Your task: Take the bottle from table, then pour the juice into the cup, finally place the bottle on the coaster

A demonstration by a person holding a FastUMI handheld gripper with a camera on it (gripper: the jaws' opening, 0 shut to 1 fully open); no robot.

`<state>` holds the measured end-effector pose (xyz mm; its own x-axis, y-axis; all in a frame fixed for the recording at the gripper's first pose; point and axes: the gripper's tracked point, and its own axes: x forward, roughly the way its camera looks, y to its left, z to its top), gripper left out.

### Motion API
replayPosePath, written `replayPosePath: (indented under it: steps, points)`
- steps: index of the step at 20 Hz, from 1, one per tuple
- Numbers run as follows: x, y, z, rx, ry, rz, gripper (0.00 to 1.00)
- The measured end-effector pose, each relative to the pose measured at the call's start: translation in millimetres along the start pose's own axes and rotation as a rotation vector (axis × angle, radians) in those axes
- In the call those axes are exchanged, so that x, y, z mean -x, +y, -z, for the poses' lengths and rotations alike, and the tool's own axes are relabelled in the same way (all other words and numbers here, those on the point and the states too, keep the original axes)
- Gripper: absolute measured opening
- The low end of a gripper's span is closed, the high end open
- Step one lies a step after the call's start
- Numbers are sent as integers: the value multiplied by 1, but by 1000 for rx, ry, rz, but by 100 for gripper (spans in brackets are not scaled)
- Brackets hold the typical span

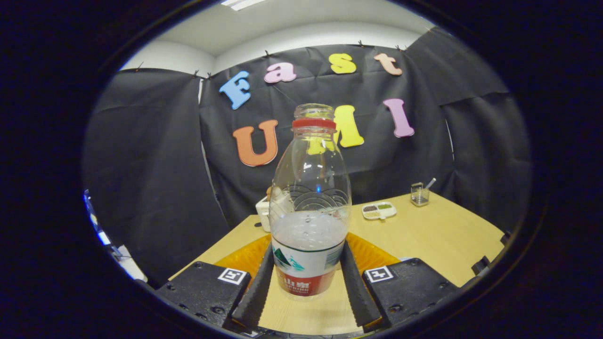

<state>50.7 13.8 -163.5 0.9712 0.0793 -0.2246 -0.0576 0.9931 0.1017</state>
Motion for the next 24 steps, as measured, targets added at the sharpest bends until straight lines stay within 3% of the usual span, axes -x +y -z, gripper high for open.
replayPosePath:
  steps: [8, 18, 24]
  points:
    - [-75, -12, 5, 186, -5, 69, 77]
    - [-181, -52, 37, 210, 25, 150, 78]
    - [-233, -67, 85, 195, 59, 162, 80]
